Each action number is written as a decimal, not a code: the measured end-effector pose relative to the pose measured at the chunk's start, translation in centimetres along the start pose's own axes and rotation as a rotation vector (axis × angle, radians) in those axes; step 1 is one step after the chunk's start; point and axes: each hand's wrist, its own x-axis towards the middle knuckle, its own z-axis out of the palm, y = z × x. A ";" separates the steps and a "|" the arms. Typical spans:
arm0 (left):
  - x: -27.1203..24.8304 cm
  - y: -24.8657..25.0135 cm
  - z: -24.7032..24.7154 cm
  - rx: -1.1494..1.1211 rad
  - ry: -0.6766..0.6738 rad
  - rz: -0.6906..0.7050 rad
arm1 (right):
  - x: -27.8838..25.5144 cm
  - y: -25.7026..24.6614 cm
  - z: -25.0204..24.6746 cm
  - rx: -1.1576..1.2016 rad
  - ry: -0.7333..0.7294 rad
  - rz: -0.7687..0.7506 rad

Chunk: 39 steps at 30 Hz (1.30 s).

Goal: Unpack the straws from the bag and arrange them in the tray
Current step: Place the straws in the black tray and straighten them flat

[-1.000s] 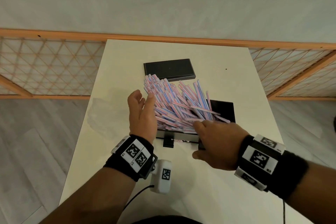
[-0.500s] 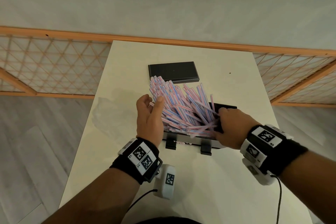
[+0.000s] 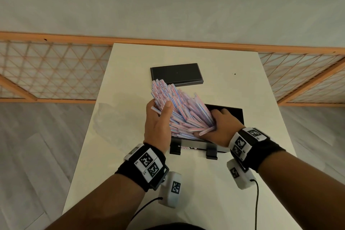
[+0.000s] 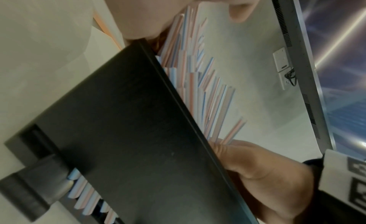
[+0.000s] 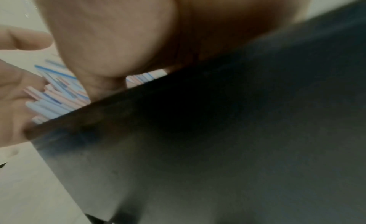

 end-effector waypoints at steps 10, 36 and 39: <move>0.5 0.1 0.2 -0.042 0.019 0.018 | 0.8 -0.4 1.3 0.085 -0.001 -0.013; 0.0 0.0 0.4 -0.023 0.037 0.010 | -2.7 0.7 -3.8 -0.073 0.157 0.162; 0.1 0.0 0.3 -0.027 0.033 -0.011 | -2.2 2.2 -4.3 -0.033 0.218 0.229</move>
